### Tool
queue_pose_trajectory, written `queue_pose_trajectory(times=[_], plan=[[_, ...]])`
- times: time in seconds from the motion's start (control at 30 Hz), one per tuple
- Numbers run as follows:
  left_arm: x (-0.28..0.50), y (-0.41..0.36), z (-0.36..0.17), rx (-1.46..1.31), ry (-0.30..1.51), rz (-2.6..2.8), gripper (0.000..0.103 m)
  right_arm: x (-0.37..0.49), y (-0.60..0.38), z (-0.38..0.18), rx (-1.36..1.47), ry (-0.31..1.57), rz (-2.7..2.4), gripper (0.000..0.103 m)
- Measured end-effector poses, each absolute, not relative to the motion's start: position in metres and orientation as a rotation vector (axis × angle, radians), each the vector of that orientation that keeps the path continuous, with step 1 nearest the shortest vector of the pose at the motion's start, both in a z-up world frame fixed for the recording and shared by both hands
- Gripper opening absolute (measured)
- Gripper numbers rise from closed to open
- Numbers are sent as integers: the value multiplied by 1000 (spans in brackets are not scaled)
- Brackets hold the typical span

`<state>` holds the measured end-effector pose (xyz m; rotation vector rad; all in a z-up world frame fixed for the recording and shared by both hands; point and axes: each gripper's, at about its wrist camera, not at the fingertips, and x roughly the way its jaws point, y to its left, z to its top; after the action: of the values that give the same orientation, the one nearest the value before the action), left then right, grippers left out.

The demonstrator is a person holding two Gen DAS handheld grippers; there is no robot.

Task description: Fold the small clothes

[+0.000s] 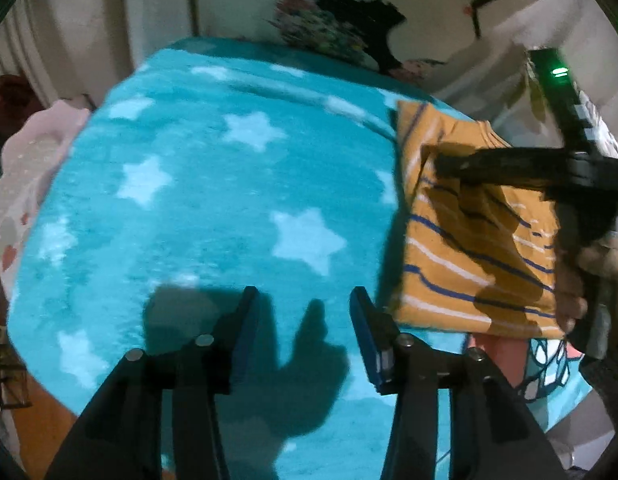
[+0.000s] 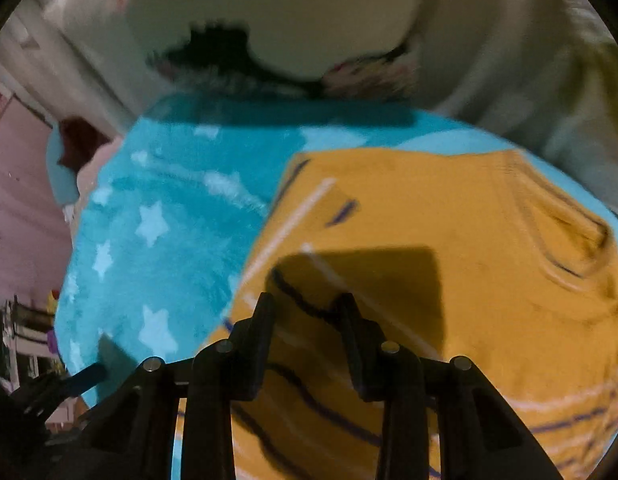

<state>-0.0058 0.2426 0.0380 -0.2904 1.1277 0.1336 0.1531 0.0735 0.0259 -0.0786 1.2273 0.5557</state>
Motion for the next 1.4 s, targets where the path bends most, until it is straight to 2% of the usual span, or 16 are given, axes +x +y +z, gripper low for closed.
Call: queue_pose_trajectory(times=[0.07,0.13,0.2,0.33,0.47,0.63,0.73,0.93,1.07,1.4], plan=[[-8,247,39,-285,1117,147,49,158,86,14,-101,1230,540,42],[-9,253,40,-288,1110,159,50,158,91,11,-107,1206,546,63],[-6,256,39,-294,1109,159,50,155,98,10,-149,1191,562,71],[2,251,41,-270,1096,160,50,141,106,20,-271,1112,504,70],[3,236,49,-237,1070,158,50,131,73,46,-78,1074,492,71],[-3,210,62,-198,1053,151,50,110,15,67,13,1050,403,71],[-11,192,71,-192,1043,152,55,94,-30,72,74,1046,343,71],[-30,148,75,-141,1068,158,59,57,-129,60,269,1078,209,71],[-46,117,76,-119,1076,146,72,32,-172,54,345,1074,155,71],[-78,55,75,-82,1083,110,73,-21,-206,66,288,1034,158,71]])
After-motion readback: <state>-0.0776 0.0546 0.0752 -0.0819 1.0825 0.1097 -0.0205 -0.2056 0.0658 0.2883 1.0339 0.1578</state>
